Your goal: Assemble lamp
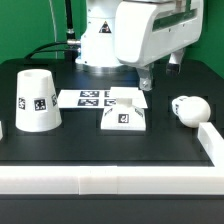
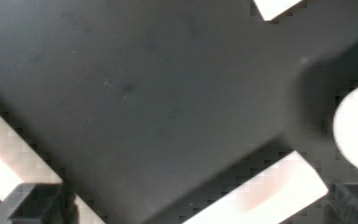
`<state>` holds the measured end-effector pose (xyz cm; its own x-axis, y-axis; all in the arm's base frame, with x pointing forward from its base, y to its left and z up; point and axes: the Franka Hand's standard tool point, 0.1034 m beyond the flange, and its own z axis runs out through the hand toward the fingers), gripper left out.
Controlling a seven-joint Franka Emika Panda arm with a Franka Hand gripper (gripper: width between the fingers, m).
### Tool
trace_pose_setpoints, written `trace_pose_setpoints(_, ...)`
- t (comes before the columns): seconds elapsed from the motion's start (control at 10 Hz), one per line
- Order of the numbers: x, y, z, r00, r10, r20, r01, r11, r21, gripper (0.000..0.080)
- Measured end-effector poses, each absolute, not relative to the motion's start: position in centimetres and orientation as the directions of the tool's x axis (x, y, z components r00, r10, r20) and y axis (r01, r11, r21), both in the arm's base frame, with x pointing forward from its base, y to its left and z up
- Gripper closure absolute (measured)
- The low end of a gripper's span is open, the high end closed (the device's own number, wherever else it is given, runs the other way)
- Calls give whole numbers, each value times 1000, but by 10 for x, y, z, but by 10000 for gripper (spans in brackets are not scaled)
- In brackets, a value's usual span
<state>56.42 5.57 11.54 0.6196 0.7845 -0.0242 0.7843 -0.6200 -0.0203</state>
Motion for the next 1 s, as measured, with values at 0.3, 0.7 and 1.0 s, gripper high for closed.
trace_pose_setpoints(0.3, 564, 56, 115, 620, 785, -24, 784, -620, -20, 100)
trace_pose_setpoints(0.7, 548, 41, 112, 592, 805, -29, 805, -593, -21, 100)
trace_pose_setpoints(1.0, 491, 10, 105, 629, 777, -34, 777, -630, -16, 100)
